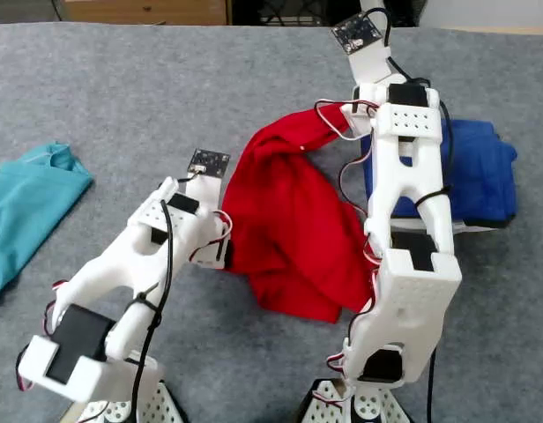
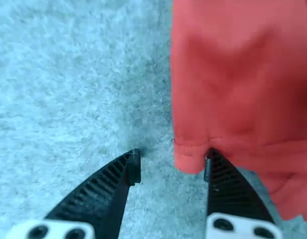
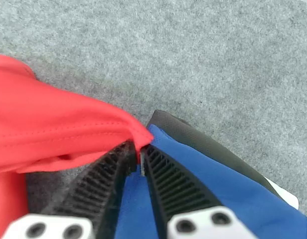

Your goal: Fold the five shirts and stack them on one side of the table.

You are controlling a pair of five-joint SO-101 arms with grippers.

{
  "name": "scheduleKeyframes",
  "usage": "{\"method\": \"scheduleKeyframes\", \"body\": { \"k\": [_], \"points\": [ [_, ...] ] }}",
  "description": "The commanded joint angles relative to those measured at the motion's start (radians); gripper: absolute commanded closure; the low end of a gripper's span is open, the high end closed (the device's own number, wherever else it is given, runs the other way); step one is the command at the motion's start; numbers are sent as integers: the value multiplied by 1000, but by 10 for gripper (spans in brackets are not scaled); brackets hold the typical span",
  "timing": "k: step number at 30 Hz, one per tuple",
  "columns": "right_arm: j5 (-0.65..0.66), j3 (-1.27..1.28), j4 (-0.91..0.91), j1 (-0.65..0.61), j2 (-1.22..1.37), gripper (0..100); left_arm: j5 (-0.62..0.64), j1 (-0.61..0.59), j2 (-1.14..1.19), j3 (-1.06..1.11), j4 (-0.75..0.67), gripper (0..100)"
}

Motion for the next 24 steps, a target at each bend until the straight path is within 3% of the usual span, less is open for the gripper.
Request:
{"method": "scheduleKeyframes", "body": {
  "k": [1,9,13,20,24],
  "points": [
    [5,-10,5,-6,-8,985,3,-1,26,-18,-17,773],
    [5,-10,5,-6,-8,985,5,5,66,-65,-15,773],
    [5,-8,5,-6,-8,985,5,67,69,-54,-12,773],
    [5,-8,9,-6,-13,985,6,110,221,-174,120,775],
    [5,-8,9,-6,-13,985,-2,113,368,-311,203,868]
  ]
}}
